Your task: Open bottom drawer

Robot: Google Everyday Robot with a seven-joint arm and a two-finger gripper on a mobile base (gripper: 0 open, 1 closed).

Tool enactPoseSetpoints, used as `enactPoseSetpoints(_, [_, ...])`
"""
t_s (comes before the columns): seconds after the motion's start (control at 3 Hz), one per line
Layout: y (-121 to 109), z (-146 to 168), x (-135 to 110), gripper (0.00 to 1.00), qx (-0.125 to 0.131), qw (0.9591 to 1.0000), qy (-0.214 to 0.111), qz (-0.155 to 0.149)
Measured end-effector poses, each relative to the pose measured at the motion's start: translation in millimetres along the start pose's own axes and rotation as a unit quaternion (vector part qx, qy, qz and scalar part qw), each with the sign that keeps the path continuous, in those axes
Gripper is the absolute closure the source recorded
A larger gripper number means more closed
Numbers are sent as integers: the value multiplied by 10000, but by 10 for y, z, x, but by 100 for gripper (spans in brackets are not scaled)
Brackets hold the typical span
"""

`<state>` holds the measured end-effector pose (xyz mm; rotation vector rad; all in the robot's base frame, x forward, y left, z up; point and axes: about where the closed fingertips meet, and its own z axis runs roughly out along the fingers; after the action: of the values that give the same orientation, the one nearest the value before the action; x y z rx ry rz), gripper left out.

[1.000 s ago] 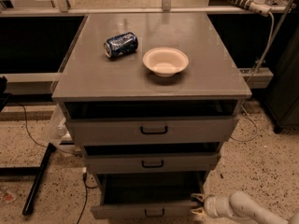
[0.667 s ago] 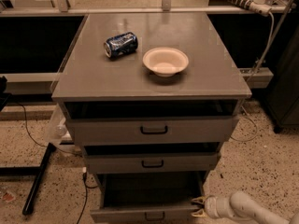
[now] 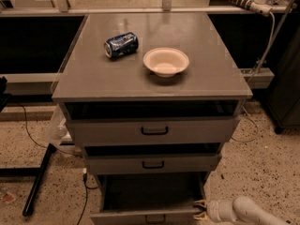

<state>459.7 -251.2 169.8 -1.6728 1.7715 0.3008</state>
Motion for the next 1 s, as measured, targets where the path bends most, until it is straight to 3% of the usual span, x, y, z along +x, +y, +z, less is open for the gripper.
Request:
enactPoseSetpoints(0.67, [1,1,0,35,-1,10000,-1,0])
enactPoseSetpoints(1.0, [87,-4,35,38,-103,9999,-68,15])
